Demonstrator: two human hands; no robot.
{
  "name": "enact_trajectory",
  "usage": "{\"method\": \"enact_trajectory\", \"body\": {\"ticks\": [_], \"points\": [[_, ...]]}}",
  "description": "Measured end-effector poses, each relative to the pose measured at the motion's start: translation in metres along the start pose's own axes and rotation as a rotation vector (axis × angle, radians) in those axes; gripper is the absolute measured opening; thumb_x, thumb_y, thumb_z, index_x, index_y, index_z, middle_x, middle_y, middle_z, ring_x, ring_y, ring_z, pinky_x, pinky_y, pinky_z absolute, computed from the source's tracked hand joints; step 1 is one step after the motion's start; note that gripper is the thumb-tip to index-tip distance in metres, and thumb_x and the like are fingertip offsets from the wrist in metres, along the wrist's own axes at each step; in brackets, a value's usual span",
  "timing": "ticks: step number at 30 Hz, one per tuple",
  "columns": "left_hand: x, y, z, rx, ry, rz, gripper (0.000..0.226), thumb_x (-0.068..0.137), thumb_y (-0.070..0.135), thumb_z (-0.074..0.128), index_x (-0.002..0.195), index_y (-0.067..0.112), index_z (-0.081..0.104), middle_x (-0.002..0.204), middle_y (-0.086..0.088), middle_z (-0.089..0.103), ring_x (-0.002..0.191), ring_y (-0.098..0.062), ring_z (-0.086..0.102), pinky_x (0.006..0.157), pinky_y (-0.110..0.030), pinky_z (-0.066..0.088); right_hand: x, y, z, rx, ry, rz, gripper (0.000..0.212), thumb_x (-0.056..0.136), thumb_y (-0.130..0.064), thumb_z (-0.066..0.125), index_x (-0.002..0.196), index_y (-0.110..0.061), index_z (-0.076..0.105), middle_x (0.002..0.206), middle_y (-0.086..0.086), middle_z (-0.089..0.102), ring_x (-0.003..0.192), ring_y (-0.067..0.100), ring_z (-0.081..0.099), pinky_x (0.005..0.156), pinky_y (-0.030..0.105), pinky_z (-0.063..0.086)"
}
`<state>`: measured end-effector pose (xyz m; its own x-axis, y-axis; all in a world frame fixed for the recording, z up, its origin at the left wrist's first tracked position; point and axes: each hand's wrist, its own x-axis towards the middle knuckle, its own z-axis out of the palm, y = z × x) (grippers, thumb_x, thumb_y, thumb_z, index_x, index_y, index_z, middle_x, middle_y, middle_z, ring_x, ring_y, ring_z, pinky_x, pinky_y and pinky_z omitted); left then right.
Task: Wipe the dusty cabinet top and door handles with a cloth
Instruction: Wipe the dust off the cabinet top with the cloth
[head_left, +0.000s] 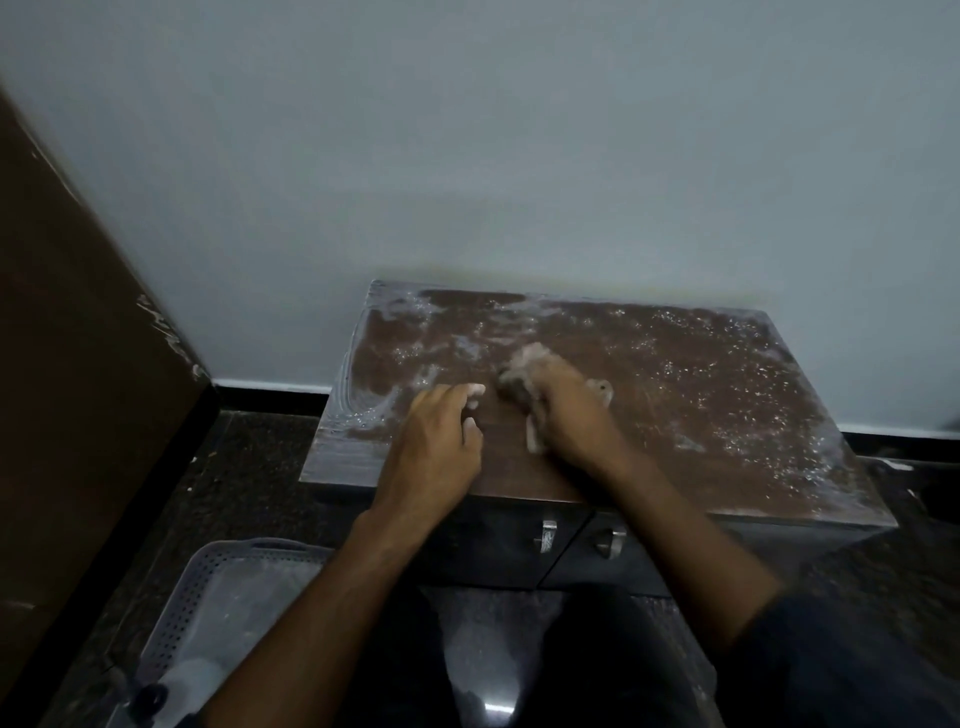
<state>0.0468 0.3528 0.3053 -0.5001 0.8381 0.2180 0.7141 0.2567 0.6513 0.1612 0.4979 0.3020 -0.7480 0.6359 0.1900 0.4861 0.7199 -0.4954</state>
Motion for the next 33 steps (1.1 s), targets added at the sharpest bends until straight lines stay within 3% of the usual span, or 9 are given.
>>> {"method": "enact_trajectory", "body": {"ticks": [4,9,13,18,22,24,27,29,33], "points": [[0.003,0.001,0.006,-0.015,0.007,0.047,0.036,0.094,0.009,0.051,0.127,0.018,0.060,0.125,0.004,0.058,0.120,-0.011,0.048,0.102,-0.027,0.043,-0.066,-0.015,0.016,0.061,-0.168,-0.253,0.042,0.096,-0.012,0.055,0.138,-0.017,0.056,0.151,0.004,0.047,0.144,0.014,0.034,0.122,0.030,0.023],[-0.002,0.011,0.006,0.013,-0.017,0.098,0.033,0.094,0.010,0.052,0.124,0.019,0.063,0.122,0.008,0.060,0.114,-0.008,0.050,0.097,-0.022,0.041,-0.011,0.042,-0.015,-0.036,0.008,0.003,0.030,0.096,-0.014,0.059,0.125,-0.012,0.066,0.142,0.010,0.056,0.136,0.026,0.047,0.116,0.036,0.034],[-0.005,0.015,0.007,0.049,-0.028,0.085,0.037,0.096,0.014,0.051,0.132,0.019,0.059,0.130,0.006,0.059,0.121,-0.009,0.048,0.102,-0.022,0.038,-0.001,0.030,-0.018,-0.043,0.074,0.138,0.027,0.100,-0.017,0.055,0.124,-0.009,0.065,0.138,0.015,0.058,0.133,0.031,0.048,0.114,0.038,0.034],[-0.005,0.014,0.013,0.033,-0.046,0.089,0.037,0.095,0.011,0.051,0.131,0.016,0.059,0.129,0.004,0.059,0.122,-0.011,0.048,0.105,-0.023,0.037,-0.085,0.003,0.000,0.012,-0.091,-0.125,0.046,0.092,-0.006,0.055,0.137,-0.015,0.058,0.149,0.005,0.049,0.142,0.019,0.038,0.121,0.030,0.023],[-0.010,0.016,0.017,0.016,-0.062,0.126,0.033,0.094,0.010,0.053,0.124,0.019,0.064,0.122,0.008,0.063,0.115,-0.007,0.052,0.102,-0.026,0.043,-0.091,0.051,-0.018,-0.040,0.071,0.064,0.044,0.092,-0.003,0.058,0.134,-0.012,0.060,0.147,0.010,0.052,0.142,0.025,0.040,0.121,0.041,0.027],[-0.012,0.018,0.017,0.003,-0.061,0.121,0.033,0.095,0.012,0.053,0.124,0.021,0.064,0.120,0.010,0.064,0.113,-0.004,0.052,0.100,-0.024,0.044,-0.091,0.047,-0.021,-0.055,0.136,0.172,0.043,0.091,-0.004,0.059,0.134,-0.013,0.061,0.146,0.011,0.052,0.140,0.027,0.042,0.120,0.037,0.026],[-0.014,0.021,0.018,-0.013,-0.054,0.116,0.032,0.095,0.012,0.052,0.123,0.021,0.064,0.117,0.011,0.064,0.111,-0.002,0.052,0.098,-0.023,0.045,-0.108,0.014,-0.002,-0.002,0.098,-0.001,0.041,0.089,-0.008,0.053,0.127,-0.017,0.065,0.141,0.005,0.057,0.136,0.020,0.044,0.118,0.026,0.025],[-0.016,0.020,0.018,-0.018,-0.036,0.116,0.032,0.095,0.011,0.052,0.122,0.021,0.065,0.116,0.011,0.064,0.110,-0.002,0.052,0.097,-0.023,0.046,-0.119,0.006,0.009,0.037,0.033,-0.110,0.050,0.088,-0.017,0.046,0.136,-0.016,0.059,0.147,0.002,0.051,0.141,0.017,0.039,0.120,0.029,0.024],[-0.020,0.013,0.016,-0.007,-0.027,0.106,0.032,0.094,0.013,0.052,0.123,0.020,0.065,0.116,0.010,0.064,0.112,-0.006,0.052,0.099,-0.026,0.045,-0.090,0.021,0.010,0.030,-0.031,-0.059,0.050,0.094,-0.019,0.049,0.144,-0.025,0.050,0.155,-0.003,0.041,0.146,0.013,0.031,0.121,0.034,0.026]]}}
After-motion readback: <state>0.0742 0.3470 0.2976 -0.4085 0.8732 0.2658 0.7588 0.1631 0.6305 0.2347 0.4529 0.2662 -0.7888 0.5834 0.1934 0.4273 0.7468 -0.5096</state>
